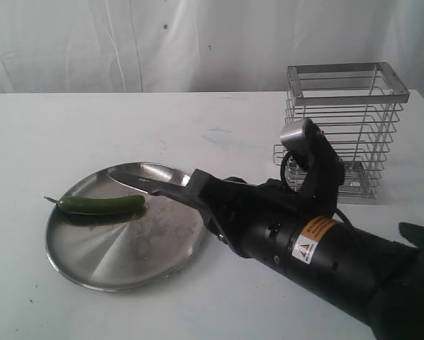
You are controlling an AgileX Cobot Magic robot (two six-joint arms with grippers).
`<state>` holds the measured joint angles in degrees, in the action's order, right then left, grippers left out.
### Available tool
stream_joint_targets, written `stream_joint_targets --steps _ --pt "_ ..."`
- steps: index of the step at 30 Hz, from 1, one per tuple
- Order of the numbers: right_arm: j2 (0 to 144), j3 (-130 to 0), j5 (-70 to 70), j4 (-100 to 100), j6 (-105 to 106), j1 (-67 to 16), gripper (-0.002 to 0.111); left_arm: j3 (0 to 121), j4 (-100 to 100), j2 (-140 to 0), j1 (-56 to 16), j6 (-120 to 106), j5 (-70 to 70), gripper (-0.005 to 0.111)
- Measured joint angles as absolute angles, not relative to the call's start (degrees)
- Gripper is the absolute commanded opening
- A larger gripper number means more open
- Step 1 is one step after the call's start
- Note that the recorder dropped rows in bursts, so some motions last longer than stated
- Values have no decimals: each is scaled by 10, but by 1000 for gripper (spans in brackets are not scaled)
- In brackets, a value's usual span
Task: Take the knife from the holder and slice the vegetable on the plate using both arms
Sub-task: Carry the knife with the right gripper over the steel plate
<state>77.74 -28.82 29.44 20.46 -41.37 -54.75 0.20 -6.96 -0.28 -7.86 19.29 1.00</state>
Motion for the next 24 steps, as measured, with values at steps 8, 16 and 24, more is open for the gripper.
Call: stream_joint_targets --steps 8,16,24 --pt "781 -288 328 139 -434 -549 0 2 -124 -3 -79 440 24 0" --pt "781 -288 331 136 -434 -549 0 3 -225 -15 -79 429 233 0" --pt "781 -288 333 132 -434 -549 0 179 -309 -251 -79 219 95 0"
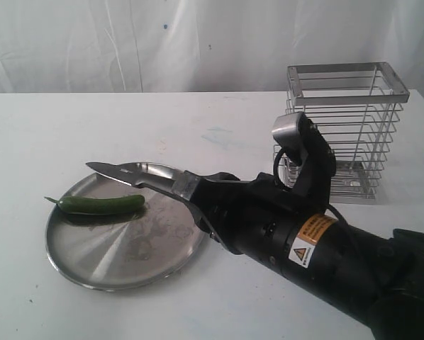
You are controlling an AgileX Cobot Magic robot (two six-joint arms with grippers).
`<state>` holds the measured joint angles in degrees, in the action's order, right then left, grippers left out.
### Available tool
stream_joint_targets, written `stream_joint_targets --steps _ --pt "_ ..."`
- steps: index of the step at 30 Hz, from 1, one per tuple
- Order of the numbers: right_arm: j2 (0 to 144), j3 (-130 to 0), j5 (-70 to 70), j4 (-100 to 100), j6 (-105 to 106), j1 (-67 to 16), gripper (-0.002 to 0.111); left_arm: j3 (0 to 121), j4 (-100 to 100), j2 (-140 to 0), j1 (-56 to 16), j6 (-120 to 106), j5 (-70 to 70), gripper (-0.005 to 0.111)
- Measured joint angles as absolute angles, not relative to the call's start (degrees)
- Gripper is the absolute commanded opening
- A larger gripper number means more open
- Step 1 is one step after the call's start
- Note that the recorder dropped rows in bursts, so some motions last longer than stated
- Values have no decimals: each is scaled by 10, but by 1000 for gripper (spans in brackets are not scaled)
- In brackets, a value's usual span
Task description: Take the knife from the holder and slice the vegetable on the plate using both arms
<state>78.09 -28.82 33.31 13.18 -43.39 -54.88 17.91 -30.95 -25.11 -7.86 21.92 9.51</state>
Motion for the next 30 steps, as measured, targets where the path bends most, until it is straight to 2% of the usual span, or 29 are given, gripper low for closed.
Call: stream_joint_targets --steps 4,9,13,18,20,30 --pt "781 -288 335 132 -434 -549 0 296 -150 -411 -81 182 -139 0" --pt "781 -288 326 132 -418 -549 0 328 -137 -520 -81 115 -217 0" --pt "781 -288 328 132 -405 -549 0 296 -357 -541 -99 -6 -253 0" --pt "781 -288 331 132 -379 -549 0 205 -814 -550 -153 -377 -268 0" --pt "781 -288 331 132 -373 -549 0 185 -908 -553 -161 -463 -253 0" --pt "781 -288 305 127 -338 -549 0 188 -987 -607 -163 -533 -190 0"
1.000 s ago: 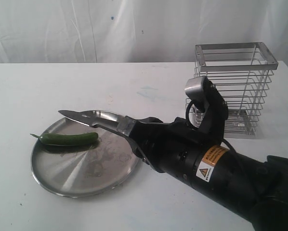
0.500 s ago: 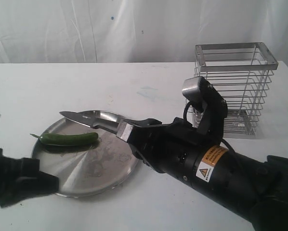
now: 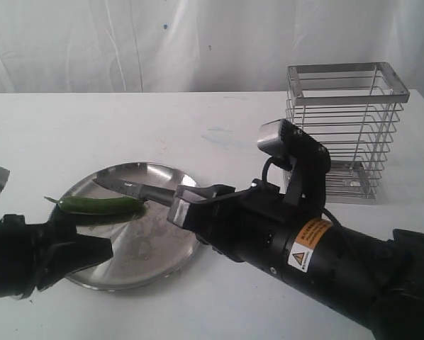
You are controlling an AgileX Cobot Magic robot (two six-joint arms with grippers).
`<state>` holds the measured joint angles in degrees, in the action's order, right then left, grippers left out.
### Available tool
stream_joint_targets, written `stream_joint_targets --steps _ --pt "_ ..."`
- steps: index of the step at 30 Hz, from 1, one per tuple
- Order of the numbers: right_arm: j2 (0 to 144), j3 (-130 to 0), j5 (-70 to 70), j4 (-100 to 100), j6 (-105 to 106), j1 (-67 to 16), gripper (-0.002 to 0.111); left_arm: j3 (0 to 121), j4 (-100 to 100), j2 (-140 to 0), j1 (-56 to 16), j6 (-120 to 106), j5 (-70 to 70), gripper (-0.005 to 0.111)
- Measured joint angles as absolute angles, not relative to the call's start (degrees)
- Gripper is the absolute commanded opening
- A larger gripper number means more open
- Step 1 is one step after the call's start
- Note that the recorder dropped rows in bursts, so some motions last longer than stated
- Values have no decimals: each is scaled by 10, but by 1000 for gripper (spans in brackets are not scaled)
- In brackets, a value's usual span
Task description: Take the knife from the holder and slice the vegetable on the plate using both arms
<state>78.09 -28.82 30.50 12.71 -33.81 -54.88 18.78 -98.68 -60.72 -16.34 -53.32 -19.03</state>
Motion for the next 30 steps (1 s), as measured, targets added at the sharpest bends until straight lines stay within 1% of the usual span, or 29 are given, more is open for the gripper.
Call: stream_joint_targets --steps 4,7,11,19,23,25,27,30 --pt "781 -288 305 127 -303 -549 0 217 -988 -639 -163 -559 -193 0" --pt "781 -288 304 127 -293 -549 0 238 -988 -660 -165 -630 -195 0" --pt "781 -288 304 127 -291 -549 0 253 -988 -670 -166 -666 -127 0" --pt "781 -288 304 127 -289 -549 0 247 -963 -671 -166 -711 93 0" --pt "781 -288 301 127 -289 -549 0 248 -981 -670 -166 -843 240 0" --pt "781 -288 300 127 -289 -549 0 275 -983 -670 -166 -928 333 0" --pt "781 -288 300 127 -288 -549 0 304 -986 -679 -146 -1000 331 0" --pt "783 -288 295 127 -272 -549 0 317 -987 -715 -93 -971 271 0"
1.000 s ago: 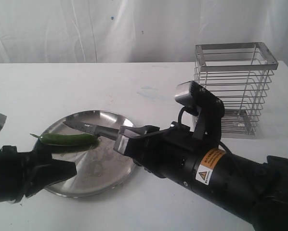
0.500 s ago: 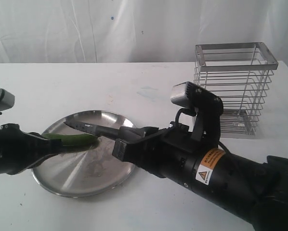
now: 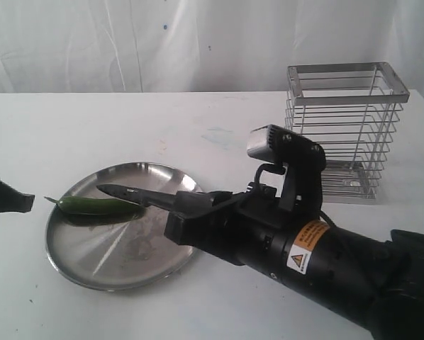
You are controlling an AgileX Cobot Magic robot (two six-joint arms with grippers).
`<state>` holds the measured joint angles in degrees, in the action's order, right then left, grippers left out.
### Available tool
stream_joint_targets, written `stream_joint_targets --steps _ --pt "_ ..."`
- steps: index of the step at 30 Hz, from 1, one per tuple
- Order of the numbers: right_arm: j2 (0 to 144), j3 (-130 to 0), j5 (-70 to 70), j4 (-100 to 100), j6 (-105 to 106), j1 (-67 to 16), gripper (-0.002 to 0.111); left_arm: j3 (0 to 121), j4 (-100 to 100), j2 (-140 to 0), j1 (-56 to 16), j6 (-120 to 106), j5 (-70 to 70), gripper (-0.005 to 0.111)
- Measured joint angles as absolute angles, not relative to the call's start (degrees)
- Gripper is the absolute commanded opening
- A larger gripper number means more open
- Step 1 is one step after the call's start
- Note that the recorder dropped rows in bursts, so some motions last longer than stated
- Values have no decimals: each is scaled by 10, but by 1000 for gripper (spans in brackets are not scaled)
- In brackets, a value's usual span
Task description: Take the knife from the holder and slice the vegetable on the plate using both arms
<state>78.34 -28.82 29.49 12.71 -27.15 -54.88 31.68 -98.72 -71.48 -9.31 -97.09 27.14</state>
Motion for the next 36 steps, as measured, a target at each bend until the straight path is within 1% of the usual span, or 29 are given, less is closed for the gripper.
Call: stream_joint_targets --steps 2,4,8,11,14,17,20,24,27,28,31,36 --pt "785 -288 293 127 -266 -549 0 310 -987 -737 -44 -895 244 0" --pt "785 -288 292 127 -264 -549 0 288 -987 -742 22 -786 176 0" --pt "785 -288 289 127 -264 -549 0 255 -987 -742 104 -613 91 0" --pt "785 -288 274 127 -264 -549 0 228 -987 -742 182 -436 47 0" --pt "785 -288 257 127 -264 -549 0 224 -987 -742 233 -325 36 0" --pt "785 -288 238 127 -264 -549 0 241 -982 -742 277 -282 36 0" --pt "785 -288 224 127 -264 -549 0 294 -882 -743 304 -270 54 0" --pt "785 -288 209 127 -264 -549 0 378 -648 -746 308 -261 64 0" --pt "785 -288 200 127 -264 -549 0 423 -453 -750 275 -260 63 0" --pt "785 -288 200 127 -264 -549 0 430 -393 -750 256 -260 60 0" --pt "785 -288 201 127 -264 -549 0 436 -293 -751 188 -259 30 0" --pt "785 -288 218 133 -262 -549 0 436 -257 -747 46 -277 -50 0"
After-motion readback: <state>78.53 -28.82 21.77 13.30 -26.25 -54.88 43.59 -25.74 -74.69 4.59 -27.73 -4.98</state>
